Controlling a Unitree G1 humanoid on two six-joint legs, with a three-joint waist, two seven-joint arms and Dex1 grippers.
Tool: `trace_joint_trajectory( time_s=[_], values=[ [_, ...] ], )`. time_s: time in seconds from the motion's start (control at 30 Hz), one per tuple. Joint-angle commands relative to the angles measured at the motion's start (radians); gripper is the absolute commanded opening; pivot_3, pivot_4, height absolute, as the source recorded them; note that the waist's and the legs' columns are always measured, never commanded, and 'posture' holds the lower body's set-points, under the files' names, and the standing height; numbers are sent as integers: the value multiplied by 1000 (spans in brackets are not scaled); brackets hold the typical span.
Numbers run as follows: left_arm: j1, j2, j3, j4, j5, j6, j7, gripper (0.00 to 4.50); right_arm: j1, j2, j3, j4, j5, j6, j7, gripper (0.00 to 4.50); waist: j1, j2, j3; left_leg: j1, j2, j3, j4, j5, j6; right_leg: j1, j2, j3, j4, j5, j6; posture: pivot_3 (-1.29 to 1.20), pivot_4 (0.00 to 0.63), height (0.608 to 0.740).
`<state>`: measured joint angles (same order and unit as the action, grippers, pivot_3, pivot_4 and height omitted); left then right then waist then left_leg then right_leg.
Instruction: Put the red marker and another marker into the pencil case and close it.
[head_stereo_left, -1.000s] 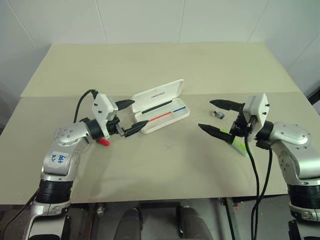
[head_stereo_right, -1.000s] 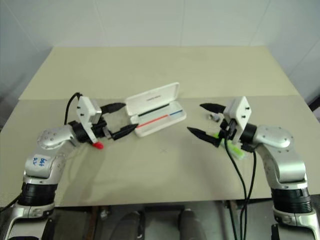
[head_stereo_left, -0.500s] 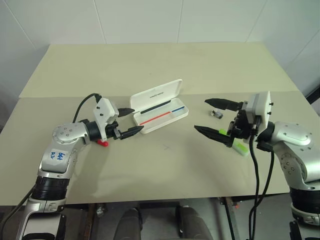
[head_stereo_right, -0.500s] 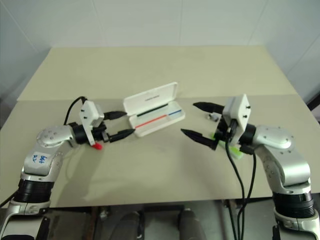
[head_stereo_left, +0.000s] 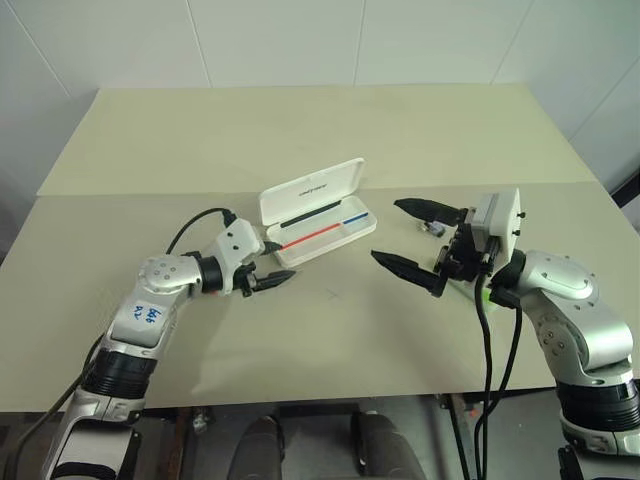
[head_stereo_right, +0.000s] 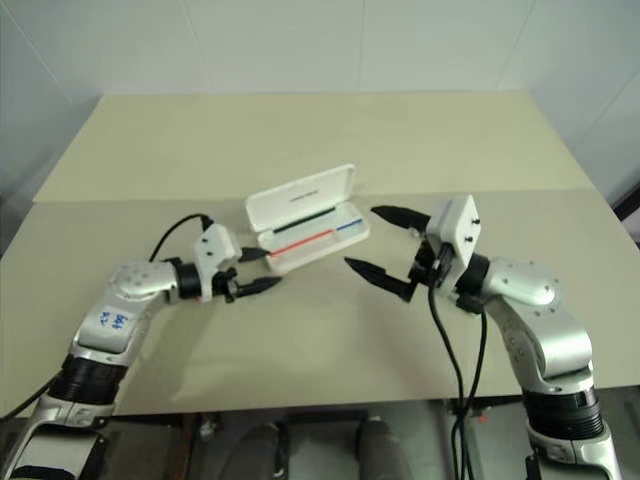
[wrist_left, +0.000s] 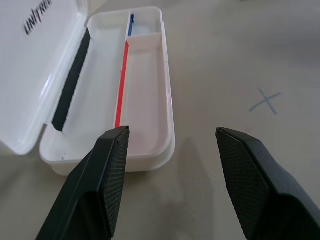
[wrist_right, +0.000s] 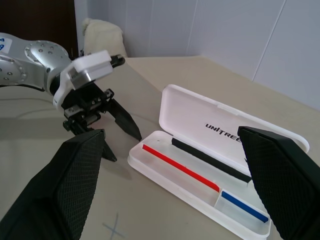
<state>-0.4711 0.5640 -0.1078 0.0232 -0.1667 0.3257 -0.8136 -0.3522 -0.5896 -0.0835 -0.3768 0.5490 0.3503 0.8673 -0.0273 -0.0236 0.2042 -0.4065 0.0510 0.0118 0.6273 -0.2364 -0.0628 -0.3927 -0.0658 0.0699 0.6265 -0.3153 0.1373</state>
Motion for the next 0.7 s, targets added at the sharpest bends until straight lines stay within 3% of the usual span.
trace_joint_trajectory(
  time_s=[0.03,0.7],
  values=[
    [-39,-21,-18,10,26,-23,16,2917,6,-1,-9,-53,8,-5,-17,4500,0,0,0,0,0,0,0,0,0,0,0,0,0,0,0,0,150,740],
    [-114,-100,-52,119,84,15,40,2917,5,15,-10,-81,13,2,-76,4500,0,0,0,0,0,0,0,0,0,0,0,0,1,0,0,0,150,740]
  ],
)
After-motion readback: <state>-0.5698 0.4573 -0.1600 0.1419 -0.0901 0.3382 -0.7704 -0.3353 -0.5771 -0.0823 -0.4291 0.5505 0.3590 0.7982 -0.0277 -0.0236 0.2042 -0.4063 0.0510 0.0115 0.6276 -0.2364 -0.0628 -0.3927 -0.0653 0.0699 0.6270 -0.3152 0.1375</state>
